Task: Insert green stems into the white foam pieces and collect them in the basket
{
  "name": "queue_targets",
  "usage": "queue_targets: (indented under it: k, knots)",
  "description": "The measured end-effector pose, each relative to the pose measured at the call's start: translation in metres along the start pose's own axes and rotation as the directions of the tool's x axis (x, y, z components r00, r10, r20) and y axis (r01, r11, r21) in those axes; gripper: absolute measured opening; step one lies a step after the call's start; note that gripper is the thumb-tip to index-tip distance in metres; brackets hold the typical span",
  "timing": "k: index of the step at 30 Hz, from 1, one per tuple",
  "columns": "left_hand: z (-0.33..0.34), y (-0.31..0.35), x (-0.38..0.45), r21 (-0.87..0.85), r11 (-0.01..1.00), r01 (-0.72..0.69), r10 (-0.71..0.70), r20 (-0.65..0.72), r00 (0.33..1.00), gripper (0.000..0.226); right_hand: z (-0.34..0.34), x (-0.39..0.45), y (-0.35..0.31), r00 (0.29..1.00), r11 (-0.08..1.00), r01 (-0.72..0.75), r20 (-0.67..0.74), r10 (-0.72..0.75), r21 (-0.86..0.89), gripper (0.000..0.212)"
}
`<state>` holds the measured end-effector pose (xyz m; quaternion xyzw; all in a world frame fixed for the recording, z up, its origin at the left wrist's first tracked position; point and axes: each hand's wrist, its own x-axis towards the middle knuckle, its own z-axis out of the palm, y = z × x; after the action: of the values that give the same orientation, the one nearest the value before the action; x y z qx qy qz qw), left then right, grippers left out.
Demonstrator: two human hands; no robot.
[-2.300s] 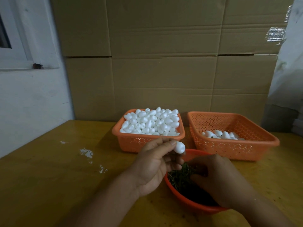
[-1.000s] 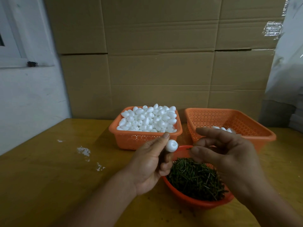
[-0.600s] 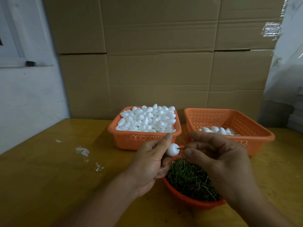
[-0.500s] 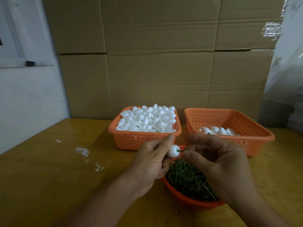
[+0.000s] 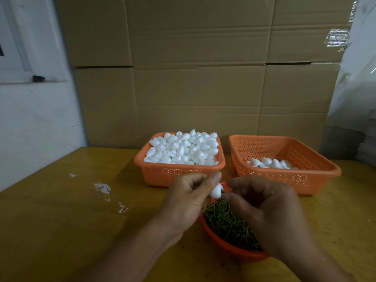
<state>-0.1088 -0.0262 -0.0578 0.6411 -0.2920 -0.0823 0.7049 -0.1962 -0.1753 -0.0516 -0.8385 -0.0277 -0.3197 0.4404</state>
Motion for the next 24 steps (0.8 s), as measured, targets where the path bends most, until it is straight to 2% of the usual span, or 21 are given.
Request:
queue_targets:
  k: [6, 8, 11, 14, 17, 20, 24]
  knots:
    - [-0.0013, -0.0035, 0.0009, 0.041, 0.997, -0.065, 0.064, 0.002, 0.998, 0.038, 0.0044, -0.0009, 0.0001, 1.0, 0.997, -0.007, -0.006, 0.008, 0.08, 0.022]
    - [-0.0026, -0.004, 0.0011, 0.03, 0.998, -0.063, 0.062, 0.011, 0.998, 0.038, 0.0048, -0.0005, 0.0016, 0.999, 0.993, -0.04, -0.023, 0.043, 0.115, 0.016]
    - [-0.0048, -0.0026, 0.0013, -0.08, 0.997, -0.009, 0.015, 0.07, 0.997, 0.029, 0.0044, 0.0011, 0.0013, 0.997, 0.988, -0.057, -0.04, 0.063, 0.145, 0.004]
    - [-0.0064, -0.0012, 0.0019, -0.233, 0.97, 0.068, -0.034, 0.149, 0.988, 0.024, 0.0032, 0.0017, -0.0004, 0.997, 0.988, -0.049, -0.055, 0.058, 0.148, 0.01]
    - [-0.0064, 0.0007, 0.0019, -0.297, 0.95, 0.102, -0.047, 0.188, 0.981, 0.028, 0.0025, 0.0008, -0.0011, 0.998, 0.991, -0.048, -0.027, 0.052, 0.126, 0.01]
    - [-0.0045, 0.0004, 0.0014, -0.274, 0.959, 0.073, -0.028, 0.163, 0.986, 0.026, 0.0029, -0.0005, -0.0012, 0.998, 0.99, -0.058, 0.006, 0.058, 0.131, 0.014]
    - [-0.0021, -0.0017, 0.0009, -0.135, 0.99, -0.029, 0.043, 0.107, 0.993, 0.018, 0.0048, -0.0022, -0.0023, 0.997, 0.984, -0.077, 0.029, 0.073, 0.16, 0.013]
